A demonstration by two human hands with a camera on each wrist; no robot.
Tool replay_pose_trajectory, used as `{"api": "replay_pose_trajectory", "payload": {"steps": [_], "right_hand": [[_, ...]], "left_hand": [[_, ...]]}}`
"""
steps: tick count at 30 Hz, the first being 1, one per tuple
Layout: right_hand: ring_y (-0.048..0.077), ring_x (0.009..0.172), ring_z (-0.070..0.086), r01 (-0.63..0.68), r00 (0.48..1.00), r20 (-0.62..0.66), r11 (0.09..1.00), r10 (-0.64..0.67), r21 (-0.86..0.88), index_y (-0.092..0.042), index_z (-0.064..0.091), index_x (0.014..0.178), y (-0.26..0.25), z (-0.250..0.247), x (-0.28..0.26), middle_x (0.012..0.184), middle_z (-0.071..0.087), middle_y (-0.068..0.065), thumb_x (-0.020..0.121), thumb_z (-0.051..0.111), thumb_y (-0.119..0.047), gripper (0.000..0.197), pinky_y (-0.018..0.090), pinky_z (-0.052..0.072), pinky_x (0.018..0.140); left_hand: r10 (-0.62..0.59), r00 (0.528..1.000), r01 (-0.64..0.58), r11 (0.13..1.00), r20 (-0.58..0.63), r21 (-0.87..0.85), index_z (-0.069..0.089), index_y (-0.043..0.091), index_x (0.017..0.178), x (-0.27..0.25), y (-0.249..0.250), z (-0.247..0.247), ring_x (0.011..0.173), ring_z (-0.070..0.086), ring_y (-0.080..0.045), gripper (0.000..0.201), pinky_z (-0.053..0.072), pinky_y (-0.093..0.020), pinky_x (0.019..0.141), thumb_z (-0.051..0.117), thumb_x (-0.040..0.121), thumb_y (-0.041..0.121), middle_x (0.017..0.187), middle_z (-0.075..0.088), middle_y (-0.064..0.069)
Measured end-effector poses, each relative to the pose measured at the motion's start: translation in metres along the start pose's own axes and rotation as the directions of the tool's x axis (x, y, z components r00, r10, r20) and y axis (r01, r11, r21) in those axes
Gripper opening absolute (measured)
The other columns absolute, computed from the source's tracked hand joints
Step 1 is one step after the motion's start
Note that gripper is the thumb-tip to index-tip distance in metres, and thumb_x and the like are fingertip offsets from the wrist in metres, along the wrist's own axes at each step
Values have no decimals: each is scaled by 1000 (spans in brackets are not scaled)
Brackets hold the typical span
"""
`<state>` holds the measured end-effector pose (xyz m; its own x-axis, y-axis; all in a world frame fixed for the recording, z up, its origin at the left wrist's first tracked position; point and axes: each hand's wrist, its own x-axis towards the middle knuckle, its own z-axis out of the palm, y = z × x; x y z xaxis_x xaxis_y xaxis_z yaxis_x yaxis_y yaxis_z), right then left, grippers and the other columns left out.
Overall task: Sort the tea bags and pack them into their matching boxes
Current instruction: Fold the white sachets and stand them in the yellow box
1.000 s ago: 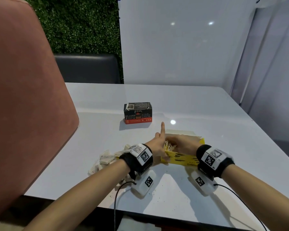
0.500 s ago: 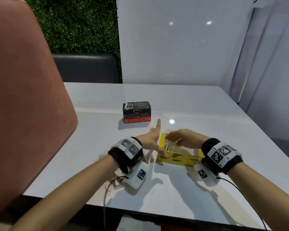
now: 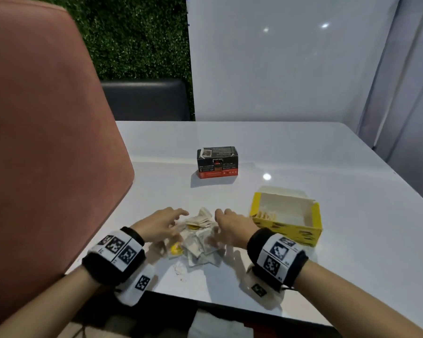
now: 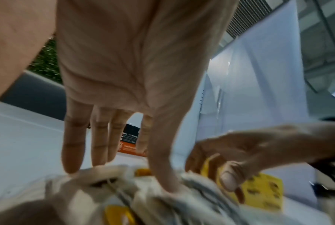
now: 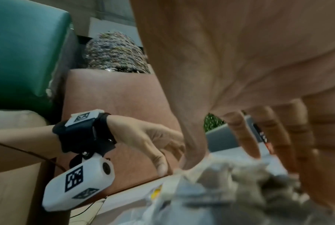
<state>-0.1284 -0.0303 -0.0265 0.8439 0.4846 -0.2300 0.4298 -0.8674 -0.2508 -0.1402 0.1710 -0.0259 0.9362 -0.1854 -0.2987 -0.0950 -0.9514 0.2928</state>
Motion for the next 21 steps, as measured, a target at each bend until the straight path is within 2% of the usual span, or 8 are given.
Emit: {"api": "replay_pose_trajectory", "payload": {"steps": [2,4,7,9,14,18,20,21], "right_hand": [[35,118,47,-25,1000,-6,999,25,40,-6,33,128,-6,10,4,127,41,16,80,67,-44,70,41,41,90],[35,116,47,-15,999,-33,999,16,40,-8,34,128,-10,15,7,125,40,15,74,73,-43,75,41,42,88],[36,109,49,-8,996,-91,999,12,38,-6,41,120,-8,18,10,121,42,16,80,69,-30,55,39,43,80],[36,106,53,-5,991,-133,998,13,66,-5,48,113,-3,18,12,118,47,17,85,60,-21,34,36,39,75],[31,88,61,4,994,-105,945,33,328,-12,53,80,10,7,14,98,62,16,77,71,-12,18,33,47,64],[26,69,63,16,993,-107,804,60,594,-5,55,83,19,-7,9,86,61,14,73,75,-4,23,39,59,62],[22,64,62,55,988,-140,718,60,694,-1,58,90,23,-13,7,85,62,13,74,73,-1,21,27,56,54],[20,63,62,76,986,-152,653,61,754,0,59,93,24,-17,5,84,63,12,75,72,0,22,22,54,51]], "left_hand": [[15,1000,-15,1000,27,-2,22,24,146,-1,8,13,122,38,-23,85,41,-35,99,72,78,28,133,36,-9],[28,999,-26,997,-27,66,26,18,141,-6,19,26,123,33,-24,94,42,-37,98,80,66,33,133,30,-7],[85,973,-29,967,-215,255,39,12,120,-10,33,40,110,38,-20,66,41,-27,79,75,70,36,120,37,-5],[113,963,-40,959,-247,281,40,13,113,-11,37,41,104,41,-20,49,32,-26,70,68,77,33,116,41,-3],[194,946,-123,957,-260,264,52,18,102,-13,35,34,99,51,-18,17,33,-27,66,55,88,27,109,55,3],[182,921,-174,983,-345,54,66,23,96,-14,27,24,85,59,-11,11,45,-31,70,58,88,27,93,66,3],[76,926,-192,938,-370,-289,70,22,89,-14,20,14,68,60,-4,11,51,-31,67,63,85,14,78,67,4],[14,926,-203,860,-377,-468,71,20,88,-14,17,9,65,63,-6,13,54,-31,64,65,83,10,74,67,3]]}}
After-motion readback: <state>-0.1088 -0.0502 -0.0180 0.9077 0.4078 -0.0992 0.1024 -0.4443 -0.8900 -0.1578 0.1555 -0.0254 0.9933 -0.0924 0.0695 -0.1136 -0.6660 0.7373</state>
